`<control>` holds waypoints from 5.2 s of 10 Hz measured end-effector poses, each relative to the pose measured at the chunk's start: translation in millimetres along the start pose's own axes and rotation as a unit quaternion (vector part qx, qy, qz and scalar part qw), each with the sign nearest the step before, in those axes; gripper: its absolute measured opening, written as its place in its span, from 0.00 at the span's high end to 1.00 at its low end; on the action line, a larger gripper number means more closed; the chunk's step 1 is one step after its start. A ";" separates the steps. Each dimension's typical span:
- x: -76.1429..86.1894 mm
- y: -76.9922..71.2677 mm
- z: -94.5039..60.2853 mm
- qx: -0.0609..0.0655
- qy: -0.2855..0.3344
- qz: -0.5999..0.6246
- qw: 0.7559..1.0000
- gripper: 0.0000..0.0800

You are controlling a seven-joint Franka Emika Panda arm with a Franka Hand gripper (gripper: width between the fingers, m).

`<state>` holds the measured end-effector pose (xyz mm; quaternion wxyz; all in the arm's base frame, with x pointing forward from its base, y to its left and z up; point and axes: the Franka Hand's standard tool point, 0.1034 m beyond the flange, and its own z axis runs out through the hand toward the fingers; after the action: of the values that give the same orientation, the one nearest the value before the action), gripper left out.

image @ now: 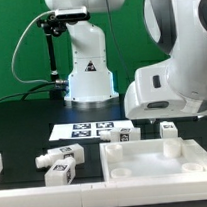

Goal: Assemble one leg

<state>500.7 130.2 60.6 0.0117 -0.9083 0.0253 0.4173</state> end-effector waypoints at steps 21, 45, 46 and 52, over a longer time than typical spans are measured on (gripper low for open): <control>-18.6 8.1 19.1 0.024 -0.069 0.013 0.997 0.64; 24.6 13.6 -152.5 0.020 0.644 -0.081 0.761 0.64; 27.8 15.9 -150.8 0.010 0.642 -0.087 0.761 0.64; 46.9 14.0 -123.6 0.006 0.628 -0.092 0.773 0.64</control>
Offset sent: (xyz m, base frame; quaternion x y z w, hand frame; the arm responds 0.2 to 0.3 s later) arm 0.0000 0.0000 0.0000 0.0000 0.0000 0.0000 1.0000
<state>624.0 109.2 105.5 0.0364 -0.9663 -0.0540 -0.2489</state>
